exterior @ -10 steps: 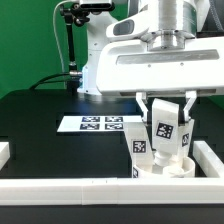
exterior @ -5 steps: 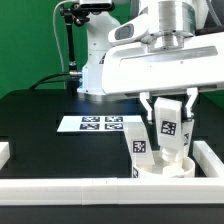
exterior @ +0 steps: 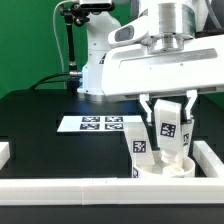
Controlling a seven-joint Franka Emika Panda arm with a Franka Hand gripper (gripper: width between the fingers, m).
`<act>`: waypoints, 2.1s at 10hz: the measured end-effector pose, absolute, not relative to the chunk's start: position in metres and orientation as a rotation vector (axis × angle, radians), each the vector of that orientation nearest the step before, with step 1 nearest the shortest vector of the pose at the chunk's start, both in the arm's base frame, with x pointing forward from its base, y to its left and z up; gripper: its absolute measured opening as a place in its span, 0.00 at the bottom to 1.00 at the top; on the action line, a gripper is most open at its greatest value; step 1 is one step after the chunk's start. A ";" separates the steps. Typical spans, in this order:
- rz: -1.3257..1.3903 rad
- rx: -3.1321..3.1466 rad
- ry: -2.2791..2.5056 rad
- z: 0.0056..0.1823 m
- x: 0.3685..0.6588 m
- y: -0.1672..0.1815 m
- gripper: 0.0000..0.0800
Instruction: Assemble stool
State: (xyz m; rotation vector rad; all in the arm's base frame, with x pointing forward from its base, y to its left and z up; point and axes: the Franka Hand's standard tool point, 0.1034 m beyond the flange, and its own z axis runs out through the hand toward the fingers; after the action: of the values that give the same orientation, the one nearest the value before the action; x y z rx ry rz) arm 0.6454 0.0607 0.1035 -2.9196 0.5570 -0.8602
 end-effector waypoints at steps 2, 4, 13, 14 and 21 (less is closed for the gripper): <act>-0.856 -2.923 0.546 0.100 0.646 0.066 0.41; -0.855 -2.924 0.538 0.099 0.645 0.068 0.41; -0.853 -2.941 0.510 0.091 0.648 0.068 0.41; -0.851 -2.946 0.507 0.089 0.648 0.066 0.41; -0.851 -2.947 0.505 0.088 0.647 0.066 0.41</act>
Offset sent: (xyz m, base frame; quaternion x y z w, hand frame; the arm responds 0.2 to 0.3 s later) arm 0.0000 0.0000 0.0000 0.0000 0.0000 0.0000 1.0000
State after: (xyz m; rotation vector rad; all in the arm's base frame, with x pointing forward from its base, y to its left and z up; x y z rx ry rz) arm 0.6471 0.0665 0.0882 -2.9468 0.5053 -0.8511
